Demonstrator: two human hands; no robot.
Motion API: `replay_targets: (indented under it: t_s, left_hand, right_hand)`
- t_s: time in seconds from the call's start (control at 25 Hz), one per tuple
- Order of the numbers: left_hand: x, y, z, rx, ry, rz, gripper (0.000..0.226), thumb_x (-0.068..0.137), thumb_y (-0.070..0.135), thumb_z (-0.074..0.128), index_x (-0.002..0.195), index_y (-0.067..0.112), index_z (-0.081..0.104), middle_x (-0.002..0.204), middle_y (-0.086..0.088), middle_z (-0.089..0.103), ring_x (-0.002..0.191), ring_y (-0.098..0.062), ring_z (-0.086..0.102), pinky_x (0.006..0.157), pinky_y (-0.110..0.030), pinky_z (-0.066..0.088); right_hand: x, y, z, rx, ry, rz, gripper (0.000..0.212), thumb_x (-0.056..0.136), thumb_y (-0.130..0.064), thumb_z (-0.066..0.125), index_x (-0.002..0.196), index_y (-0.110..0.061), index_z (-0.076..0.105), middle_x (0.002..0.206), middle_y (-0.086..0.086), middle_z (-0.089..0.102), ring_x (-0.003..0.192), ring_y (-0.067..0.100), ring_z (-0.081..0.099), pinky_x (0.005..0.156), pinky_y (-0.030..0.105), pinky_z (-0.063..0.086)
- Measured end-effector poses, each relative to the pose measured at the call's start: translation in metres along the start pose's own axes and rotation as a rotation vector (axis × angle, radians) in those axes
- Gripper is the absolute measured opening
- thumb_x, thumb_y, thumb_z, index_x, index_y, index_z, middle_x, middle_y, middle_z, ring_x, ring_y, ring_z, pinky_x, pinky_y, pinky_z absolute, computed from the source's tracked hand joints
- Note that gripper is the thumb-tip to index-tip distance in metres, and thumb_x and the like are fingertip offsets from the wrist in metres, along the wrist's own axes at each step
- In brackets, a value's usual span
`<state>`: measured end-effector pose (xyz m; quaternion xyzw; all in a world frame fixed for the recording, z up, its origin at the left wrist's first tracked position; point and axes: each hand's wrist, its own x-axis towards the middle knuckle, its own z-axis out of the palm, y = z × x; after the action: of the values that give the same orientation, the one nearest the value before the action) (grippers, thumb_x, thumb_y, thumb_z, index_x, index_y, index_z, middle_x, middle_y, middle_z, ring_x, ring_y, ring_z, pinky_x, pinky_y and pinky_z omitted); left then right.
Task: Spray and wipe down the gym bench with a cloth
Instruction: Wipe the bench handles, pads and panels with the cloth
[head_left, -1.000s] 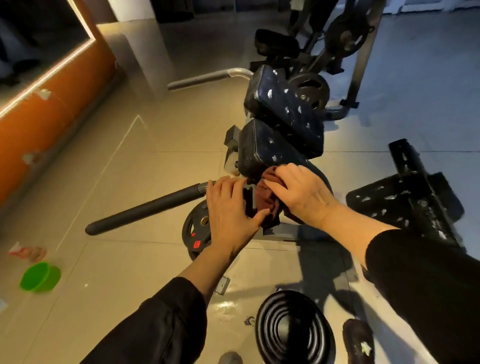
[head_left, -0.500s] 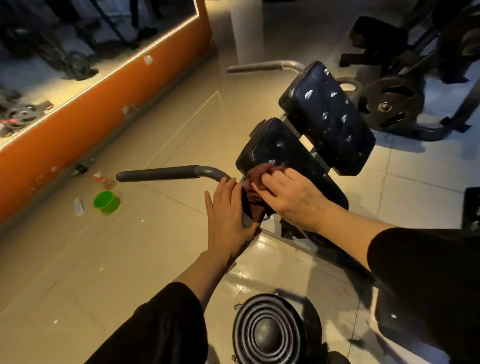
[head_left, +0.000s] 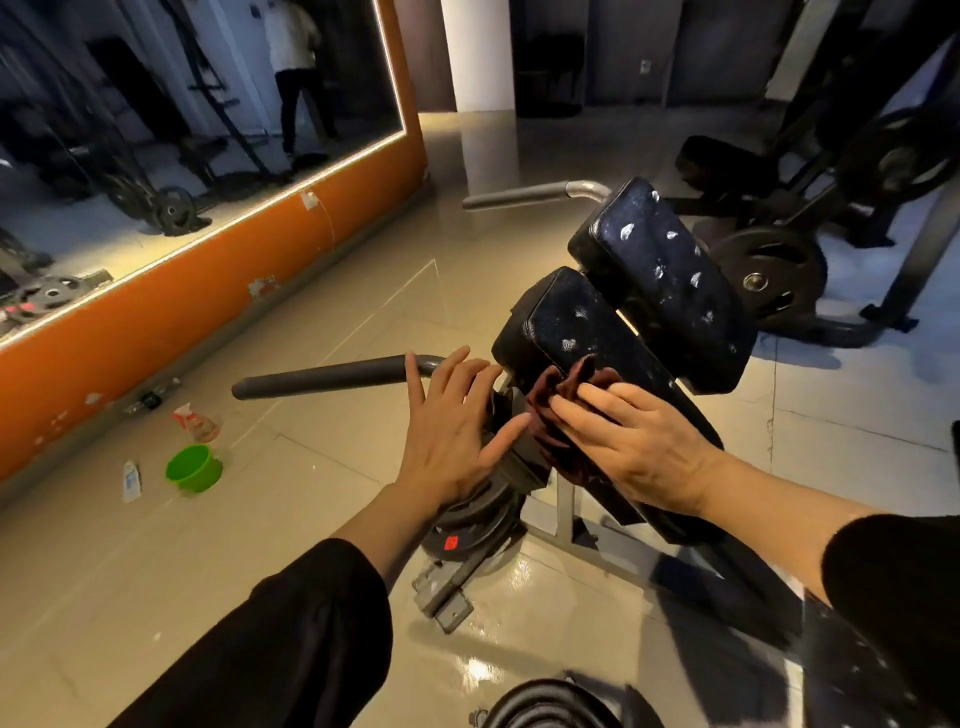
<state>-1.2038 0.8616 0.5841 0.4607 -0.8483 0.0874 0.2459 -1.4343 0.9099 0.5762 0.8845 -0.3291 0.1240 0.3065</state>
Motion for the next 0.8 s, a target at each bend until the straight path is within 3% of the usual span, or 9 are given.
replay_targets:
  t_s: [0.08, 0.16, 0.32, 0.48, 0.64, 0.8]
  left_hand:
    - [0.004, -0.012, 0.0, 0.092, -0.014, 0.047, 0.074, 0.092, 0.071, 0.014, 0.122, 0.022, 0.061, 0.125, 0.0, 0.059, 0.132, -0.021, 0.039, 0.111, -0.068, -0.005]
    - [0.007, -0.019, 0.001, 0.165, 0.02, 0.109, 0.076, 0.088, 0.075, 0.017, 0.119, 0.022, 0.062, 0.117, 0.001, 0.062, 0.123, -0.022, 0.049, 0.108, -0.073, 0.0]
    - [0.003, -0.018, 0.013, 0.144, 0.156, 0.156, 0.084, 0.079, 0.085, 0.021, 0.115, 0.02, 0.061, 0.105, 0.003, 0.061, 0.109, -0.02, 0.054, 0.111, -0.068, -0.003]
    - [0.003, -0.016, 0.032, 0.034, 0.341, 0.172, 0.082, 0.081, 0.083, 0.018, 0.109, 0.018, 0.06, 0.096, 0.001, 0.059, 0.1, -0.021, 0.056, 0.114, -0.063, -0.006]
    - [0.008, -0.021, 0.046, 0.003, 0.49, 0.218, 0.08, 0.084, 0.08, 0.02, 0.123, 0.022, 0.059, 0.093, 0.002, 0.062, 0.101, -0.02, 0.058, 0.115, -0.059, -0.007]
    - [0.013, -0.023, 0.054, -0.016, 0.614, 0.233, 0.078, 0.085, 0.08, 0.018, 0.123, 0.026, 0.06, 0.093, 0.005, 0.066, 0.103, -0.017, 0.06, 0.117, -0.054, -0.011]
  right_hand:
    - [0.012, 0.002, 0.005, -0.047, 0.046, -0.01, 0.041, 0.091, -0.021, 0.052, 0.128, -0.007, 0.06, 0.142, 0.015, 0.049, 0.124, 0.033, 0.049, 0.105, 0.043, 0.038]
    - [0.026, 0.004, 0.011, -0.093, 0.119, -0.003, 0.043, 0.095, -0.023, 0.05, 0.132, -0.004, 0.056, 0.145, 0.016, 0.047, 0.128, 0.033, 0.049, 0.108, 0.044, 0.037]
    - [0.026, 0.005, 0.017, -0.126, 0.212, -0.012, 0.039, 0.096, -0.025, 0.043, 0.121, -0.004, 0.065, 0.133, 0.016, 0.058, 0.124, 0.032, 0.054, 0.11, 0.045, 0.035]
    - [0.024, 0.012, 0.017, -0.126, 0.243, -0.068, 0.034, 0.094, -0.024, 0.046, 0.111, -0.007, 0.07, 0.122, 0.013, 0.066, 0.117, 0.032, 0.058, 0.106, 0.046, 0.039]
    - [0.021, 0.013, 0.021, -0.159, 0.282, -0.146, 0.028, 0.088, -0.021, 0.055, 0.102, -0.005, 0.073, 0.111, 0.014, 0.069, 0.108, 0.034, 0.062, 0.097, 0.045, 0.045]
    - [0.018, 0.016, 0.03, -0.207, 0.32, -0.114, 0.027, 0.085, -0.019, 0.06, 0.104, -0.006, 0.073, 0.115, 0.012, 0.069, 0.114, 0.033, 0.059, 0.099, 0.049, 0.044]
